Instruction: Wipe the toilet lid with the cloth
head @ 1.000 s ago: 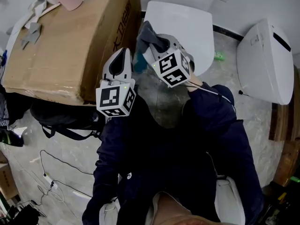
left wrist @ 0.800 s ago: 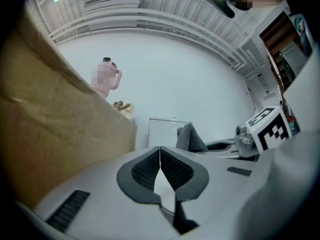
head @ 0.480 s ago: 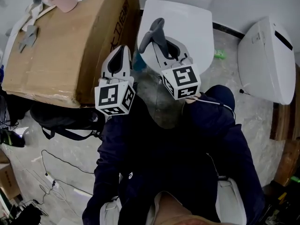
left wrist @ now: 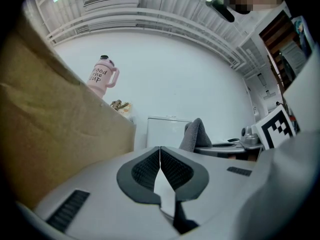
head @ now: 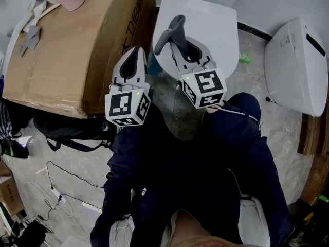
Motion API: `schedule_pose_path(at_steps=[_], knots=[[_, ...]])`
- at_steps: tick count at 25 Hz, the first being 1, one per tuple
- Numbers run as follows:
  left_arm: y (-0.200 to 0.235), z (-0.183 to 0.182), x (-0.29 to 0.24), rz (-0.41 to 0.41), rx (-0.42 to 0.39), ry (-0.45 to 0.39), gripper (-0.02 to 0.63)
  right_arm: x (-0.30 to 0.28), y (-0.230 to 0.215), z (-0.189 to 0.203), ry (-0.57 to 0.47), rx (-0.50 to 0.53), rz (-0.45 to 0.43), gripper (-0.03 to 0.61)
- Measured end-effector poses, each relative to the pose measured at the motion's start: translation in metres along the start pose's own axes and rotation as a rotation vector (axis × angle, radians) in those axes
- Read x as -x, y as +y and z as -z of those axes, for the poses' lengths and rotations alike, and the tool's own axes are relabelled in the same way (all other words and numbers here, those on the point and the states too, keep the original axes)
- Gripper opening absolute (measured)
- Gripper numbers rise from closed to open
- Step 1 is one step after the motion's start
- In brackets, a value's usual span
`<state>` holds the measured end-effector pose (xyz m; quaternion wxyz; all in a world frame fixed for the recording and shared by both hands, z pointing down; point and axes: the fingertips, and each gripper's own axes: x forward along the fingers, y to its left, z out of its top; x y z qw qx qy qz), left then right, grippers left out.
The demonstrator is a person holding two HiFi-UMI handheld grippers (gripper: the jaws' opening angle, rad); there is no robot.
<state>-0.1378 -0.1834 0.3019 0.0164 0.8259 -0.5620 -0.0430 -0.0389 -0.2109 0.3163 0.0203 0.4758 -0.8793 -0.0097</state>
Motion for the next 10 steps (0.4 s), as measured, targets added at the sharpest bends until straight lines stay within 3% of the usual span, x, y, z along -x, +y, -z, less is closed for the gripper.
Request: schedule_pose_path(at_steps=[10], knots=[[-0.0023,0.0033,-0.0089,0.014,-0.002,0.007,0.017,-0.0035,-0.0029,0.0065,0.022,0.003,-0.005,0.064]])
